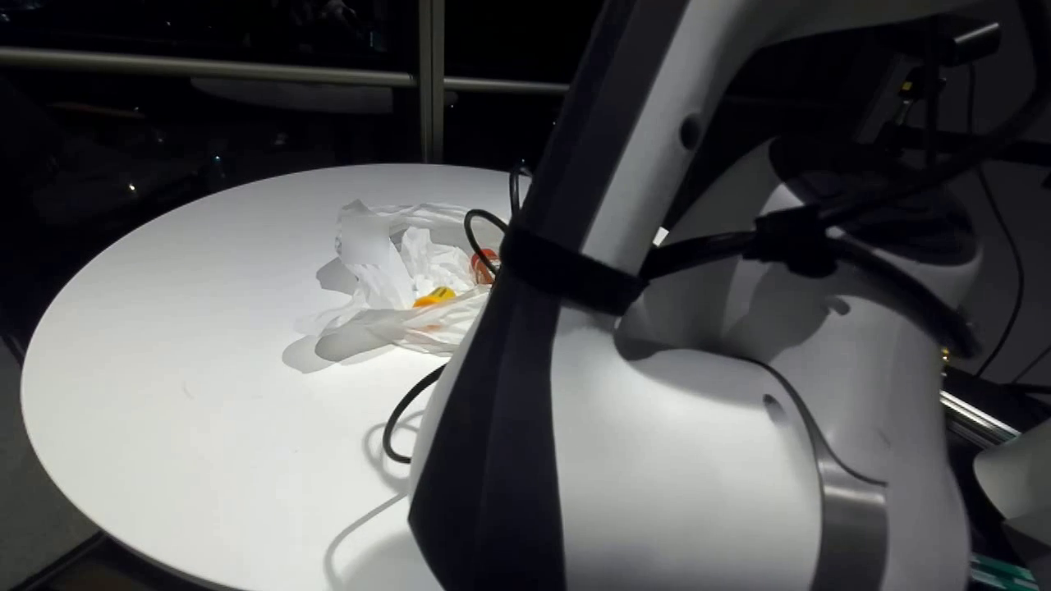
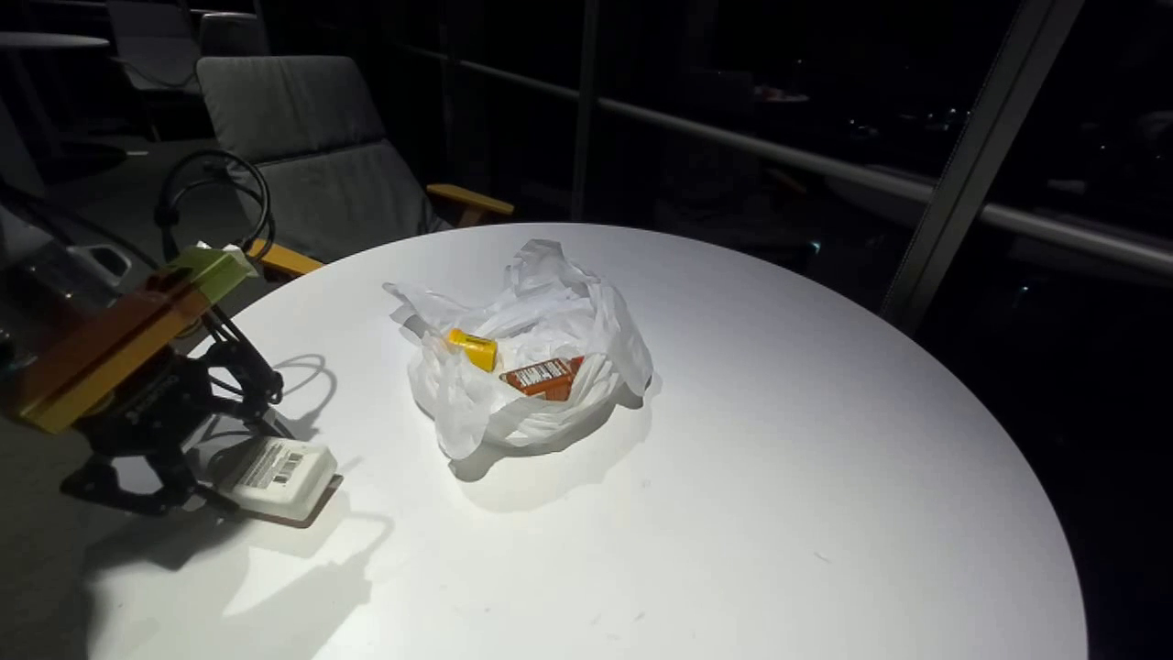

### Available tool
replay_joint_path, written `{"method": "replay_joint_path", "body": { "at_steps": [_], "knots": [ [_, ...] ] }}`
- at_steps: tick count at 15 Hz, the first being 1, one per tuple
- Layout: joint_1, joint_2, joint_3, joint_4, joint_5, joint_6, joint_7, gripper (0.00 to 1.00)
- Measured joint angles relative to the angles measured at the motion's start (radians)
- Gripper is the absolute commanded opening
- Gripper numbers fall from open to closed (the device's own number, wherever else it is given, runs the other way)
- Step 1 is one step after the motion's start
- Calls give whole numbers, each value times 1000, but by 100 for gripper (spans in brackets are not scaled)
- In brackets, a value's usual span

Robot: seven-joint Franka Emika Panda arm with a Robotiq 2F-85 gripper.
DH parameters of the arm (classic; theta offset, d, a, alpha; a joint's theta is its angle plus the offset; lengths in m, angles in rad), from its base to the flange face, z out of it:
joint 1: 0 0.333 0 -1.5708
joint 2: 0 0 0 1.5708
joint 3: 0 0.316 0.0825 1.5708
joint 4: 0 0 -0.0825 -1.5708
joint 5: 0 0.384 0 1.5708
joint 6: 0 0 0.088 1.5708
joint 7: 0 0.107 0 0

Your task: Place the containers on the table inside the white plastic, pull up the plastic bag

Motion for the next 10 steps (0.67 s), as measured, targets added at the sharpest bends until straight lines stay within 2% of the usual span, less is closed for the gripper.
{"method": "replay_joint_path", "body": {
  "at_steps": [3, 6, 8, 10],
  "knots": [
    [-17, -33, 53, 13, 60, 104, 0, 36],
    [-58, -70, 133, 62, 125, 167, 1, 36],
    [-88, -88, 176, 134, 155, 186, 1, 36],
    [-106, -91, 189, 229, 157, 203, 1, 36]
  ]
}}
